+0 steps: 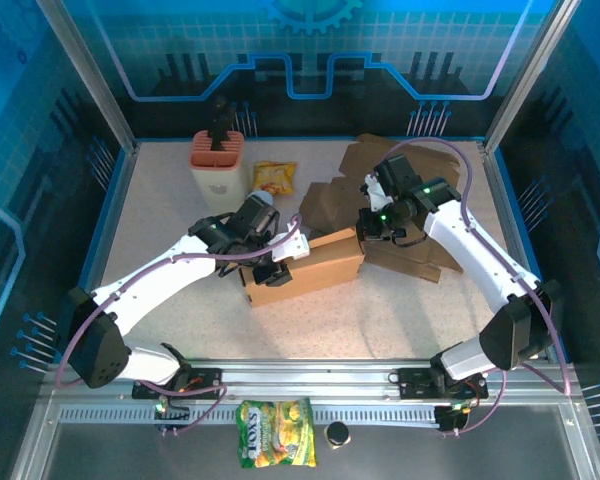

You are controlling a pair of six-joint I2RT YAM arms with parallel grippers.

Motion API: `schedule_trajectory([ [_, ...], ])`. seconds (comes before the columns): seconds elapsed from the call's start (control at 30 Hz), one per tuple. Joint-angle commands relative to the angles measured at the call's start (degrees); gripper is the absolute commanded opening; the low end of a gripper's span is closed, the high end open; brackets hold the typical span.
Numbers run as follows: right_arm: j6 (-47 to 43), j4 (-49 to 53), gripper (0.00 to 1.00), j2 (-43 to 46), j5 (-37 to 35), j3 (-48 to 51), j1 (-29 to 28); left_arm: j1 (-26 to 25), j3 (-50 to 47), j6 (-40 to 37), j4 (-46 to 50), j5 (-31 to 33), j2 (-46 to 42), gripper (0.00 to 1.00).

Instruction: Fold the paper box

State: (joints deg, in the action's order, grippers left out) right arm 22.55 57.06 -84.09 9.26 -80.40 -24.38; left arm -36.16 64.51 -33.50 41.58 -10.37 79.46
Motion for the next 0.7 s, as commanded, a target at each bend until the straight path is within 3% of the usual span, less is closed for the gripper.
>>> schedule_trajectory([
  [0.0, 1.52, 2.27, 0.0, -0.11, 3.99, -2.71, -1.06, 0.22, 1.22, -0.07, 1.44, -0.87, 1.37, 0.46],
  [0.4, -1.56, 1.73, 0.0, 1.72, 3.23, 0.2, -1.37, 0.2, 1.63, 0.54, 1.15, -0.54, 2.27, 0.45],
  [0.67, -4.03, -5.31, 0.0, 5.96, 2.53, 8.58, -1.36, 0.26, 2.35, 0.67, 1.31, 0.08, 2.97, 0.45],
])
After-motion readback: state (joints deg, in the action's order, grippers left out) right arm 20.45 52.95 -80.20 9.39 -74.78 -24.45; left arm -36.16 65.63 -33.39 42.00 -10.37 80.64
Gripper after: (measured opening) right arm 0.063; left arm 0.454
